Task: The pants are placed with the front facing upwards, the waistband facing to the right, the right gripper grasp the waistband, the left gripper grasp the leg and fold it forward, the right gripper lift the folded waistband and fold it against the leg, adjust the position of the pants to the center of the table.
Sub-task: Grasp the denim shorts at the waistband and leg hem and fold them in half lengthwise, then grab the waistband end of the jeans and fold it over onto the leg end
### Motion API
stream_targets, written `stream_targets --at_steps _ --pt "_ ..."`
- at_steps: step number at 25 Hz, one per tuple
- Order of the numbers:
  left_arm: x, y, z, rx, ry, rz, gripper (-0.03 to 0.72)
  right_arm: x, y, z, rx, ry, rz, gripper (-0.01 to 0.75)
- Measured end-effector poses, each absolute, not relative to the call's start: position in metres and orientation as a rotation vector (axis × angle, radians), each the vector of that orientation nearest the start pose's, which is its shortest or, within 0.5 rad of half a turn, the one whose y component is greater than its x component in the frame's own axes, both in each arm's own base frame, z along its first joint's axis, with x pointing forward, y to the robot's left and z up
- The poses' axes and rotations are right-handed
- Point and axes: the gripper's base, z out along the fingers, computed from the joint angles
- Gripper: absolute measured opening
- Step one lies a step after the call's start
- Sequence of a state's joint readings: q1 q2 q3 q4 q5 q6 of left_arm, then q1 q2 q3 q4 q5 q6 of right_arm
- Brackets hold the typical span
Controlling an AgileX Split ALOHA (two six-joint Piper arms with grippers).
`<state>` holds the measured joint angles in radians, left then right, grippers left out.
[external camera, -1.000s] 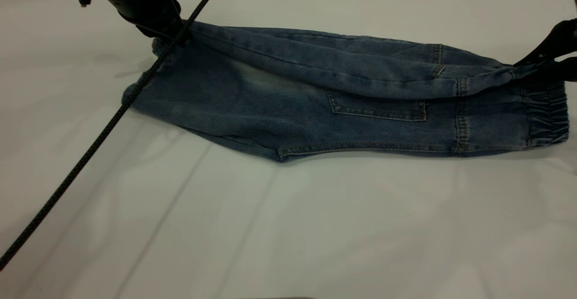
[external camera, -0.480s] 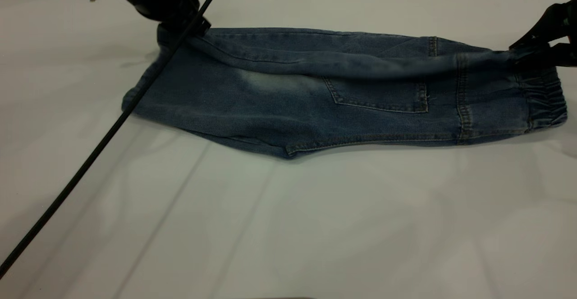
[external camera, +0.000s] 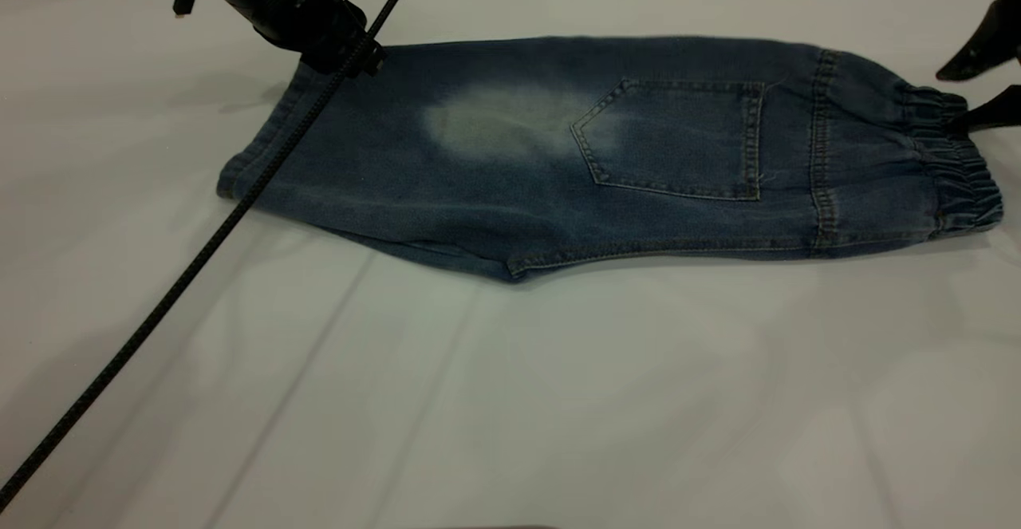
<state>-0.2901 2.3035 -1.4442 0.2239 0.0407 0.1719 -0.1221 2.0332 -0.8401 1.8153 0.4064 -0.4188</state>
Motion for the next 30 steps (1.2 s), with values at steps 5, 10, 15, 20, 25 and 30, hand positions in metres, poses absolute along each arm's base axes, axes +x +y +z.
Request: stream_targets --at_steps 5,10,15,20,25,30 --pt "0.454 -0.134 0.091 0.796 2.266 0.07 0.252 0.348 -0.001 0.082 1.434 2.255 0.984 0.404" --pt "0.45 -0.131 0.119 0.79 2.286 0.092 0.252 0.35 0.012 0.093 1.041 2.33 1.143 0.485" --pt "0.445 -0.128 0.147 0.816 2.276 0.123 0.252 0.347 0.026 0.105 0.784 2.325 1.362 0.531" --pt "0.44 -0.125 0.156 0.875 2.299 0.159 0.286 0.333 0.035 0.104 0.582 2.469 1.443 0.547" --pt "0.438 -0.125 0.158 0.872 2.324 0.155 0.318 0.321 0.039 0.104 0.496 2.585 1.513 0.547" --pt "0.434 -0.132 0.156 0.75 2.392 0.036 0.322 0.322 0.039 0.105 0.496 2.566 1.522 0.548"
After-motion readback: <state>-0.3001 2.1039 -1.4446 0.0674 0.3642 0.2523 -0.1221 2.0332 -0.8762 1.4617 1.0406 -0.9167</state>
